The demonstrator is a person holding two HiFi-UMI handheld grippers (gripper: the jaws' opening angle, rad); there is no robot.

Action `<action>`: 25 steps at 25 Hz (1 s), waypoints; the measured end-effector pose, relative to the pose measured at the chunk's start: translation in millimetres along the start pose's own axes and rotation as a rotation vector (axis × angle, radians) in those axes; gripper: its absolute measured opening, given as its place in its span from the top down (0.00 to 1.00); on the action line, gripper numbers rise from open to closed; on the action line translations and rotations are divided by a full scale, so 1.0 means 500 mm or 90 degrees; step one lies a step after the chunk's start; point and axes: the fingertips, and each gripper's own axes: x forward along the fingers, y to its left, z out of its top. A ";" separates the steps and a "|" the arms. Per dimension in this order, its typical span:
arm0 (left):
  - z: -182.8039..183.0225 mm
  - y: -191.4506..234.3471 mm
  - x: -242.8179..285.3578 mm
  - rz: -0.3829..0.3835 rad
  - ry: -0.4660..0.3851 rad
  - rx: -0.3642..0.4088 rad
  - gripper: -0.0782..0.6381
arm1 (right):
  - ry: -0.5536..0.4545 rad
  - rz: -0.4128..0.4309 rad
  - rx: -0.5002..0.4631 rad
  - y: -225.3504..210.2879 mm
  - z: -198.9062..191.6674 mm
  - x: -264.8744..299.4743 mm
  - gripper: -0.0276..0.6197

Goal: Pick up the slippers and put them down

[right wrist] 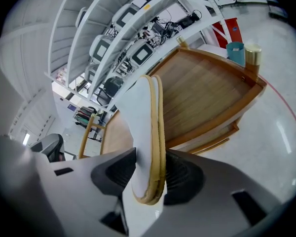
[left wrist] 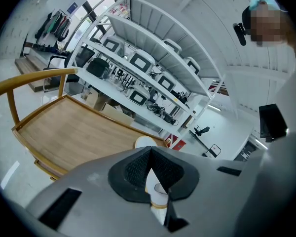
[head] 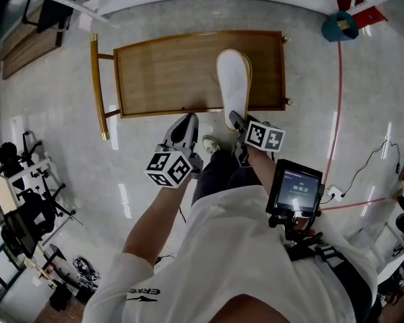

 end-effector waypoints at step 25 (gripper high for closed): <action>-0.041 -0.041 -0.018 0.029 0.012 0.019 0.89 | -0.009 0.038 0.018 -0.041 -0.007 -0.041 0.65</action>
